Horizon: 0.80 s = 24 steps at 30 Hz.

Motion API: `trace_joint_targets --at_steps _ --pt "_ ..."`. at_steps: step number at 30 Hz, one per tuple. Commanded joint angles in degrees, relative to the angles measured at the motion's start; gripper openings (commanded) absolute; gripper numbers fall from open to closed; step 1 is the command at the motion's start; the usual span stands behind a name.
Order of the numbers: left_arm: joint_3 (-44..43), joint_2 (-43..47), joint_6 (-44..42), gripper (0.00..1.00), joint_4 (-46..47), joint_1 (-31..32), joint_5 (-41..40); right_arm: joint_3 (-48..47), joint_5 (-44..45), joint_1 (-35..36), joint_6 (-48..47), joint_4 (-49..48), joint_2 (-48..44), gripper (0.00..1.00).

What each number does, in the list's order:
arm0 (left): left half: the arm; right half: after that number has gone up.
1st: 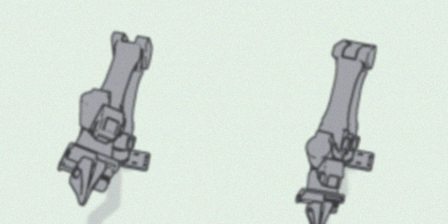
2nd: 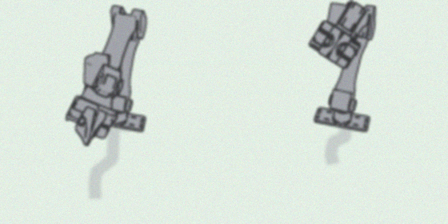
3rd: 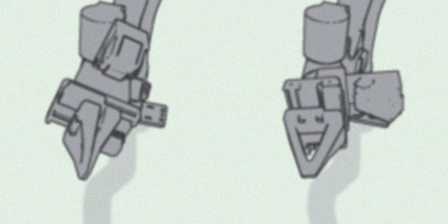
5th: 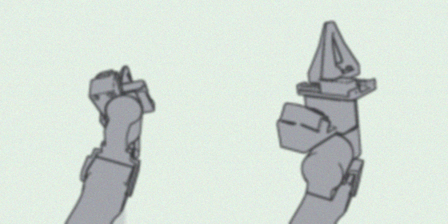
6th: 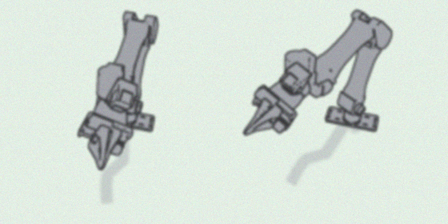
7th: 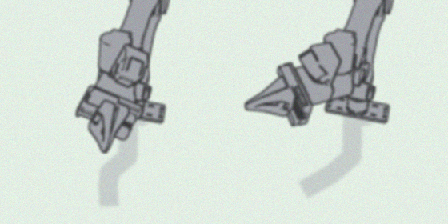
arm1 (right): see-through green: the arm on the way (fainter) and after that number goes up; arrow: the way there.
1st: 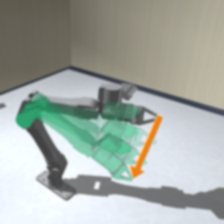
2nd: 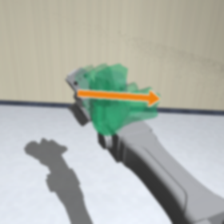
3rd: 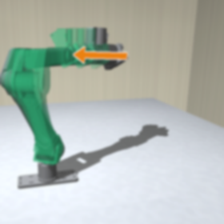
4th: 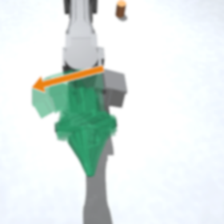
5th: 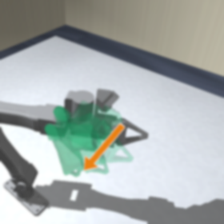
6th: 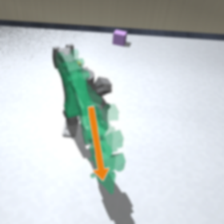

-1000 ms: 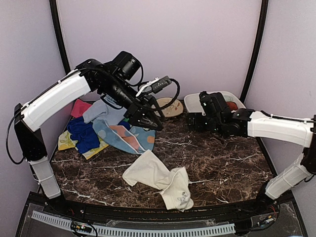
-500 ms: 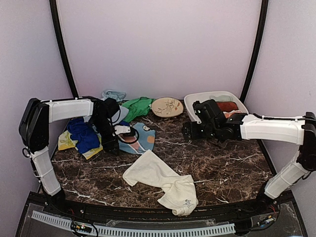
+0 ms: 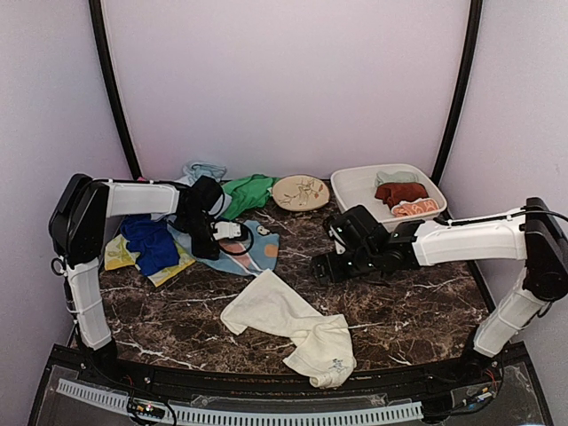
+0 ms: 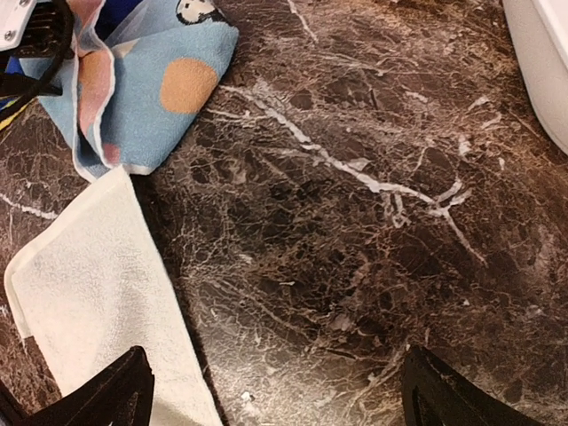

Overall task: Roll the towels
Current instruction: Adjust the towel from the towel pile.

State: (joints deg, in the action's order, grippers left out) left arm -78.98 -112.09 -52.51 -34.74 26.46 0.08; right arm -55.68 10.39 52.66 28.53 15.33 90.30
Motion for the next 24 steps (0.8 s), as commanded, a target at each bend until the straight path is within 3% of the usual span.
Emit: trace_joint_targets --at_steps 1,2,10,14,17,18,22,23,24 --pt "2.0 0.4 -1.7 0.09 4.5 -0.4 -3.9 0.2 -7.0 0.7 -1.2 -2.6 2.4 0.96" --pt "1.5 0.4 -0.6 0.00 5.1 -0.6 -4.4 0.0 -8.1 0.9 -1.7 -3.0 3.3 0.96" --pt "-11.2 4.8 8.9 0.00 8.4 -8.4 -10.1 -7.6 -14.8 3.1 -4.4 -4.9 14.1 0.89" --pt "-14.0 8.0 10.8 0.00 12.0 -14.2 -13.0 -13.1 -17.0 3.1 -5.6 -5.1 19.2 0.83" --pt "-13.9 10.0 12.5 0.02 9.7 -17.4 -10.5 -16.3 -18.6 3.1 -5.9 -5.2 22.4 0.76" --pt "-13.4 10.3 12.7 0.12 8.1 -17.9 -9.2 -17.2 -19.3 3.1 -6.0 -5.1 23.3 0.73" --pt "-8.8 13.6 13.8 0.72 3.2 -17.9 -2.0 -20.0 -21.3 3.3 -5.3 -5.2 26.6 0.52" --pt "-8.3 14.6 14.4 0.83 1.4 -17.9 1.5 -20.4 -21.7 3.3 -5.2 -5.3 27.1 0.44" --pt "-8.3 15.7 14.9 0.86 -0.7 -17.8 5.3 -20.7 -21.9 3.3 -5.0 -5.4 27.5 0.36"
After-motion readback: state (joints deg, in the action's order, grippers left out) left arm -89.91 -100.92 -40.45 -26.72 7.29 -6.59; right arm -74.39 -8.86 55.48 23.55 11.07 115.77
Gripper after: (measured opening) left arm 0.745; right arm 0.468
